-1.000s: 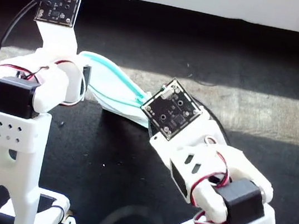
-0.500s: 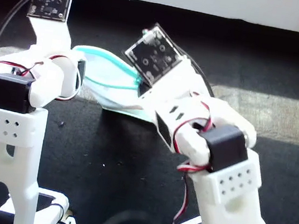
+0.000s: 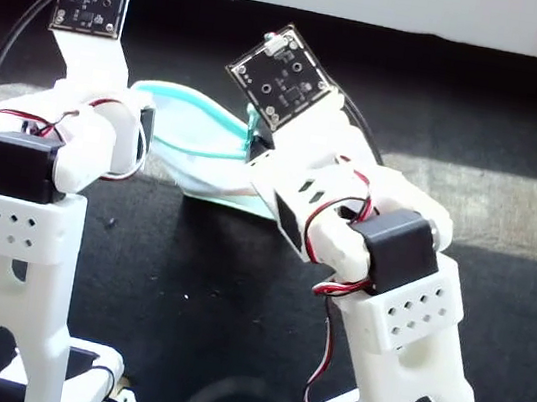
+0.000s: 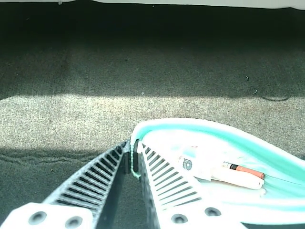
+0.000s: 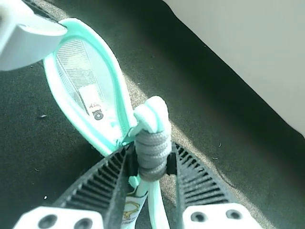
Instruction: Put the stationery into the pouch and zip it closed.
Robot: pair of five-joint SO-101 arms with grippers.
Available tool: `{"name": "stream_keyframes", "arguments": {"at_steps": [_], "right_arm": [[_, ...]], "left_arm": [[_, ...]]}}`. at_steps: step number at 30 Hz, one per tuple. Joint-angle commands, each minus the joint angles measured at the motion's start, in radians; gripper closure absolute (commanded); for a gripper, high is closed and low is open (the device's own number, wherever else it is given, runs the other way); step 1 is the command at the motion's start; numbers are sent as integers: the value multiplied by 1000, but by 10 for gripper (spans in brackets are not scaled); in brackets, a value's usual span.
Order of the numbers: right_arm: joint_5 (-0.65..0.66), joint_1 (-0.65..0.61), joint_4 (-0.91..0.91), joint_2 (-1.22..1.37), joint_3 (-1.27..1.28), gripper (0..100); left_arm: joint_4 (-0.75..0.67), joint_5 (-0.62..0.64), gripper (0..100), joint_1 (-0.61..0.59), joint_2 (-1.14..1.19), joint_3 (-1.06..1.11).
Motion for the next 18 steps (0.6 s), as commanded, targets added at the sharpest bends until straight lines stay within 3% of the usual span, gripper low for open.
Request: {"name": "stream_keyframes", "arguments": {"at_steps": [1, 2, 18], "right_arm": [[-8, -10, -4, 1, -41, 958], [-8, -10, -4, 1, -42, 993], [-12, -65, 145, -166, -39, 993]], "left_arm": [[-6, -6, 990, 10, 13, -1], [-6, -6, 990, 10, 13, 1], [-6, -6, 990, 10, 12, 2]]}}
